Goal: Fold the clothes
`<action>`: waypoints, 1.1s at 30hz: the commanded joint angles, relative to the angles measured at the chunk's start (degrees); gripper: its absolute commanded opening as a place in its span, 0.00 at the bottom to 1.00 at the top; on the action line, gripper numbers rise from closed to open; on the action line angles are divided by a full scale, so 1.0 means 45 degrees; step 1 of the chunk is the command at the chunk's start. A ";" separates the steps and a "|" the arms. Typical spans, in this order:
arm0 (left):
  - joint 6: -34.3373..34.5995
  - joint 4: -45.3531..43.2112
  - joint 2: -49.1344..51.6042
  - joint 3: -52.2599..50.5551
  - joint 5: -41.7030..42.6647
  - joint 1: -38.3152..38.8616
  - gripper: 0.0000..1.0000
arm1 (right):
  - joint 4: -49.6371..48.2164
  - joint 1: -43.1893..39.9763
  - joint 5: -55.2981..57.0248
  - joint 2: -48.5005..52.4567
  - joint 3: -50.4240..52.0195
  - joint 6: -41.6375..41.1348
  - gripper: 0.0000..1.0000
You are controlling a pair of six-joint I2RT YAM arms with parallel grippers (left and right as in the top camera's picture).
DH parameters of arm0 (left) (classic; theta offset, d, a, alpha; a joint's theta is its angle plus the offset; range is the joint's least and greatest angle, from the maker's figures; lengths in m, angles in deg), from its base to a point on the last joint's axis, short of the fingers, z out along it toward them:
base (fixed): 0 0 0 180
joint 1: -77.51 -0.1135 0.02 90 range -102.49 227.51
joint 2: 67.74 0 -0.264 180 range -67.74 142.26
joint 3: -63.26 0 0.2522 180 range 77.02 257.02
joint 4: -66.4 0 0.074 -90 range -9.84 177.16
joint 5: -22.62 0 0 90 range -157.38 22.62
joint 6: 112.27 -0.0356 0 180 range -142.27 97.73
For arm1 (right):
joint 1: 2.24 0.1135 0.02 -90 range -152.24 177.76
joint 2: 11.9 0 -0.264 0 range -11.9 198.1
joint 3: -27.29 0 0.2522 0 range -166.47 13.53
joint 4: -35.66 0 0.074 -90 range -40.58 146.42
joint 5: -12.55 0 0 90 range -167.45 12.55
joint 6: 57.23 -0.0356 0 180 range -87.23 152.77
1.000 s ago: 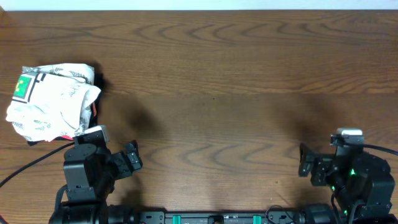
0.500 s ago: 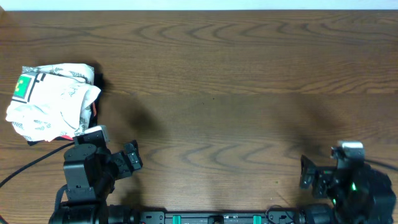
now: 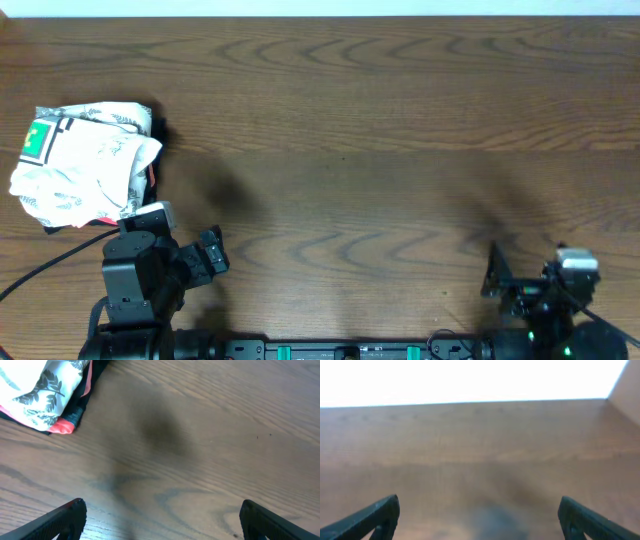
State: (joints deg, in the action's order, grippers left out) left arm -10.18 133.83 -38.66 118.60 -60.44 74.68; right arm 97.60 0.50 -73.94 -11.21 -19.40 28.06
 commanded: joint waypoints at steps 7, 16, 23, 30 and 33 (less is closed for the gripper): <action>0.0102 0.0024 -0.0073 -0.0029 0.0029 0.0015 0.98 | -0.6246 -0.0097 0.0136 -0.0087 0.3983 0.2234 0.99; 0.0102 0.0024 -0.0073 -0.0029 0.0029 0.0015 0.98 | -1.0851 -0.0097 0.0087 -0.0092 0.7252 0.4085 0.99; 0.0102 0.0024 -0.0073 -0.0029 0.0029 0.0015 0.98 | -0.9821 -0.0107 -0.0083 -0.0078 0.7247 0.4109 0.99; 0.0102 0.0024 -0.0073 -0.0029 0.0029 0.0015 0.98 | -0.9821 -0.0107 -0.0078 -0.0078 0.7247 0.4109 0.99; 0.0102 0.0024 -0.0073 -0.0029 0.0029 0.0015 0.98 | -0.9821 -0.0107 -0.0078 -0.0078 0.7247 0.4109 0.99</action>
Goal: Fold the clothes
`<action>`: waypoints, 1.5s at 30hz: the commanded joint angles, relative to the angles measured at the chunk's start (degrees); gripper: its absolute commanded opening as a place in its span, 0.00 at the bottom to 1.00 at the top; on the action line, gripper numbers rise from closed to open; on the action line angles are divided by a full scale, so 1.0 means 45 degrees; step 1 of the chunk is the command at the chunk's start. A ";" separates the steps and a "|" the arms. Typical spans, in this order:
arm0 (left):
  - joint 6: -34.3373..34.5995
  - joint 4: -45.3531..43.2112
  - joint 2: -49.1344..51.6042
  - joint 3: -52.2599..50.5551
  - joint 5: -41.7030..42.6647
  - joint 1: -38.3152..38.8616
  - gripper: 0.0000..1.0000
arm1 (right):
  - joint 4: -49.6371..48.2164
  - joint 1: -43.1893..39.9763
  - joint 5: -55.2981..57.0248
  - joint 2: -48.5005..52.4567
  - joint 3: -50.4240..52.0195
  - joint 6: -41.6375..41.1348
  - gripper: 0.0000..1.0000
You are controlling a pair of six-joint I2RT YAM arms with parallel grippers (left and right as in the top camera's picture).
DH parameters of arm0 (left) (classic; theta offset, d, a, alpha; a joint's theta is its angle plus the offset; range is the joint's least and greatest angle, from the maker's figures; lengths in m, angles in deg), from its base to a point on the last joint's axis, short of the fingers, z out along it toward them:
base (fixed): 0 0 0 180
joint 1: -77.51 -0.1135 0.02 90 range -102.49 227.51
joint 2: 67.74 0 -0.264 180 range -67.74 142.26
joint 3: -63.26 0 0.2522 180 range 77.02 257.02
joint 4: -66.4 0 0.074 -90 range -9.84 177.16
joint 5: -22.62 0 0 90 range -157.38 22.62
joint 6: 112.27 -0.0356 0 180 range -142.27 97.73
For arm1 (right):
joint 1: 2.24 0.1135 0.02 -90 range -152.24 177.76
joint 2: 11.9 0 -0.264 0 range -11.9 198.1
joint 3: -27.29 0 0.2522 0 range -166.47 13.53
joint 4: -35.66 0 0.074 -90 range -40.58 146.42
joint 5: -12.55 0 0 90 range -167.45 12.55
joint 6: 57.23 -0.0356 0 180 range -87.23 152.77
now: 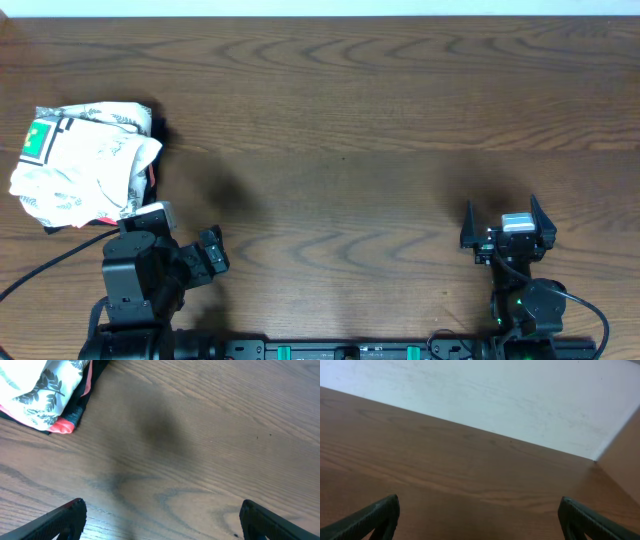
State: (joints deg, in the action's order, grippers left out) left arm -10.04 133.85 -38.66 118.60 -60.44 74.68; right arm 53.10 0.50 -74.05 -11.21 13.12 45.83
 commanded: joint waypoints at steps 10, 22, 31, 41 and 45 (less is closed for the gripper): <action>0.0073 0.0019 -0.0073 -0.0029 0.0029 0.0015 0.98 | 0.0068 -0.0107 -0.0053 -0.0073 0.0019 0.0160 0.99; -0.0219 0.0078 -0.0481 -0.0039 -0.0359 0.0019 0.98 | 0.0068 -0.0107 -0.0053 -0.0073 0.0019 0.0160 0.99; -0.0486 -0.0219 -0.3750 -0.2254 -0.1710 0.0593 0.98 | 0.0068 -0.0107 -0.0053 -0.0068 0.0019 0.0160 0.99; -0.1166 -0.5542 -0.6431 -0.5814 -0.1656 0.0758 0.98 | 0.0068 -0.0107 -0.0053 -0.0073 0.0019 0.0160 0.99; -0.2375 -0.8820 -0.6436 -0.7067 -0.1656 0.0758 0.98 | 0.0068 -0.0107 -0.0053 -0.0073 0.0019 0.0160 0.99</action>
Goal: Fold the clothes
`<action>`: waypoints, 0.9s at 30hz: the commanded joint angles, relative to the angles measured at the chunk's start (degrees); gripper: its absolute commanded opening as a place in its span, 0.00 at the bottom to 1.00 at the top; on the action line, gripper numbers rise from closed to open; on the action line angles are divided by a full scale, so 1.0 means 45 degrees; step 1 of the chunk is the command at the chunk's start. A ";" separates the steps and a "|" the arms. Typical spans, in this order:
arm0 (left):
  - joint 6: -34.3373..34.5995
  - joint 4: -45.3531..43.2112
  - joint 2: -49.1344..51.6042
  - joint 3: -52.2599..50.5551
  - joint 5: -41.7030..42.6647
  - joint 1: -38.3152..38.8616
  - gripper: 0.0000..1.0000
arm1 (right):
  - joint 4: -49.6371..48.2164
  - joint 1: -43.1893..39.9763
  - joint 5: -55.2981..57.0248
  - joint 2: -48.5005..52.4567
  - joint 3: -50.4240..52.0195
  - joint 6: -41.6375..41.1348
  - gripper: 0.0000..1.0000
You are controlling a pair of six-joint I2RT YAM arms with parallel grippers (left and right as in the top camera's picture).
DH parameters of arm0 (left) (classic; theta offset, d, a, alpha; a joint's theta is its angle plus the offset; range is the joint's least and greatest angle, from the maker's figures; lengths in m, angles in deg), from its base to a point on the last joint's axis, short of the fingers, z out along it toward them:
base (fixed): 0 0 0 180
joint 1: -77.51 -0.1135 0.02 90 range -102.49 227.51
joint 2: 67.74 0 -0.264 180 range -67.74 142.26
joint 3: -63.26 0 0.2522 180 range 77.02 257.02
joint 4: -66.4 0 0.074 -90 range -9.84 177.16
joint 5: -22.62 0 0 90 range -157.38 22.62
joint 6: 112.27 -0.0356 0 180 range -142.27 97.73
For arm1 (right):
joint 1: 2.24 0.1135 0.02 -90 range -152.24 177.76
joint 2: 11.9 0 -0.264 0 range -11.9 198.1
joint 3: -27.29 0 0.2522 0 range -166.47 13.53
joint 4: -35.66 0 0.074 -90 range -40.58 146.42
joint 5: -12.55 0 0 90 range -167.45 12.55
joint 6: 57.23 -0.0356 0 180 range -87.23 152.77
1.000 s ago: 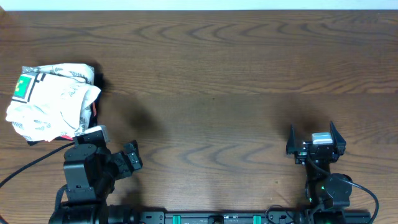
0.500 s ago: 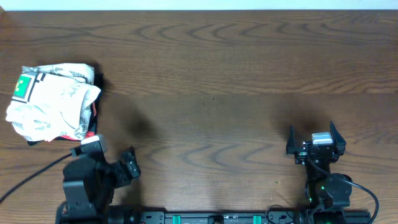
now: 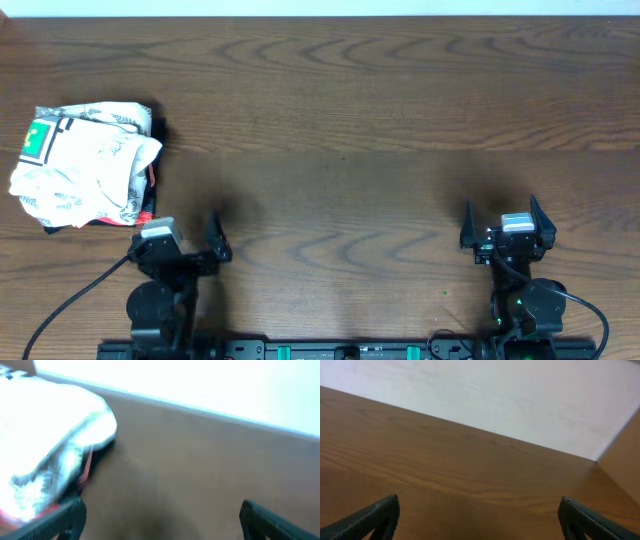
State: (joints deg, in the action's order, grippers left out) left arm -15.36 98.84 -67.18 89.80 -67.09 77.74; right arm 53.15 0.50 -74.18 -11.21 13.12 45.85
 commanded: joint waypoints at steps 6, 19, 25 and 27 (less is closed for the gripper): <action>-0.1962 -0.5474 -0.0097 -0.2798 -0.0219 0.0078 0.98 | 0.0058 -0.0107 -0.0024 -0.0068 0.0019 0.0155 0.99; -0.1962 -0.3220 0.0121 -0.2783 -0.0214 0.0102 0.98 | 0.0058 -0.0107 -0.0024 -0.0068 0.0019 0.0155 0.99; -0.1962 -0.3220 0.0199 -0.2783 -0.0214 0.0102 0.98 | 0.0058 -0.0107 -0.0024 -0.0068 0.0019 0.0155 0.99; -0.1962 -0.3220 0.0199 -0.2783 -0.0214 0.0102 0.98 | 0.0058 -0.0107 -0.0024 -0.0068 0.0019 0.0155 0.99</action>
